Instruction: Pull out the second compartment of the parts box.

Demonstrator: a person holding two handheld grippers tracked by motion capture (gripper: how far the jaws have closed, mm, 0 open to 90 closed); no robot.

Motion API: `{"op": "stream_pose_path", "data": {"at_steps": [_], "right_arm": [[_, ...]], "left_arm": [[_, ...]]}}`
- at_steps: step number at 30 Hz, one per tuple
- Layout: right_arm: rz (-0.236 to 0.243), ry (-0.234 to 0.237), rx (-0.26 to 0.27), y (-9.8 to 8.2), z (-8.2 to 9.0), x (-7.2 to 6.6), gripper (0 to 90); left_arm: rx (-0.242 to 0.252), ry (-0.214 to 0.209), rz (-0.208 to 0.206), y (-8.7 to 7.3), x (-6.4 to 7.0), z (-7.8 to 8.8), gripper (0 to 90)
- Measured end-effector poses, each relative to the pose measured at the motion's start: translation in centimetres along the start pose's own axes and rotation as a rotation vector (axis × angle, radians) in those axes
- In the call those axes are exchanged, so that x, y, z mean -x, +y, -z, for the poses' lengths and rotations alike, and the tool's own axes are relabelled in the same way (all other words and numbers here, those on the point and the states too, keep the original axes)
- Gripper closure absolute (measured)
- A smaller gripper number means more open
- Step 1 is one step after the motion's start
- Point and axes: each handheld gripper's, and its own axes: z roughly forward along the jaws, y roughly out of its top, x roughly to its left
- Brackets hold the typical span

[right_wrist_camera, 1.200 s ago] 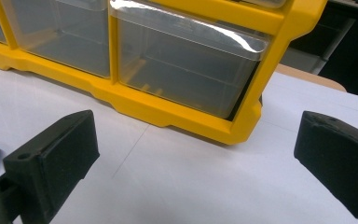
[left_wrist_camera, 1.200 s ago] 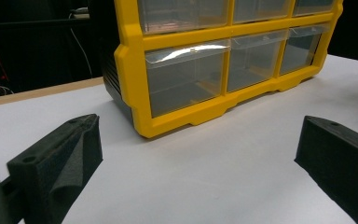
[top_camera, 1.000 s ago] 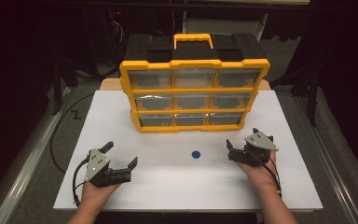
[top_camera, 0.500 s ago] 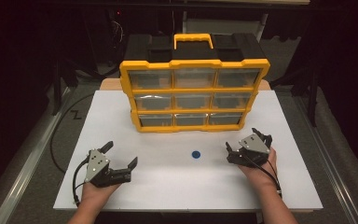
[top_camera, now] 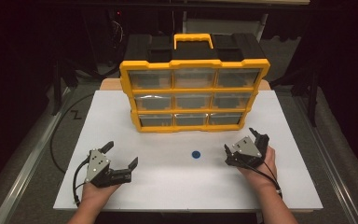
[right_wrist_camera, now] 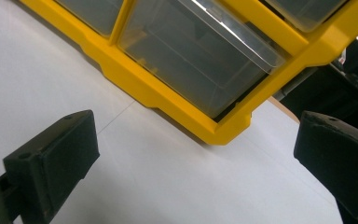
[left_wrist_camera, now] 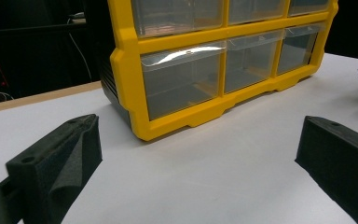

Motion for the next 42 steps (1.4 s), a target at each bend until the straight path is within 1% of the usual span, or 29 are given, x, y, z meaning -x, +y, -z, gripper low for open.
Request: {"op": "stream_pose_path", "data": {"at_steps": [5,7,10,21,34,36,37,42], "right_arm": [[0.057,-0.011,-0.005,0.1,-0.1,-0.3,1.2],[0.061,-0.012,-0.01,0.1,-0.1,-0.5,1.2],[0.088,-0.016,-0.013,0.1,-0.1,-0.6,1.2],[0.131,-0.03,-0.018,0.2,-0.1,-1.0,1.2],[0.216,-0.051,-0.015,0.5,0.0,-1.6,1.2],[0.218,-0.046,-0.025,0.5,0.0,-1.7,1.2],[0.232,-0.042,-0.023,0.6,0.0,-1.7,1.2],[0.269,-0.06,-0.013,0.7,0.1,-2.1,1.6]], "left_arm": [[0.002,0.0,-0.002,0.0,0.0,0.0,0.8],[0.002,0.0,-0.003,0.0,0.0,0.0,0.8],[0.003,0.001,-0.005,0.0,0.0,0.0,0.8],[0.009,0.002,-0.009,0.0,0.1,0.0,0.8],[0.013,0.005,-0.011,0.0,0.1,0.1,0.8],[0.014,0.005,-0.011,0.0,0.1,0.1,0.8],[0.014,0.005,-0.011,0.0,0.1,0.1,0.8],[0.01,0.004,-0.015,0.0,0.1,0.0,0.8]]}}
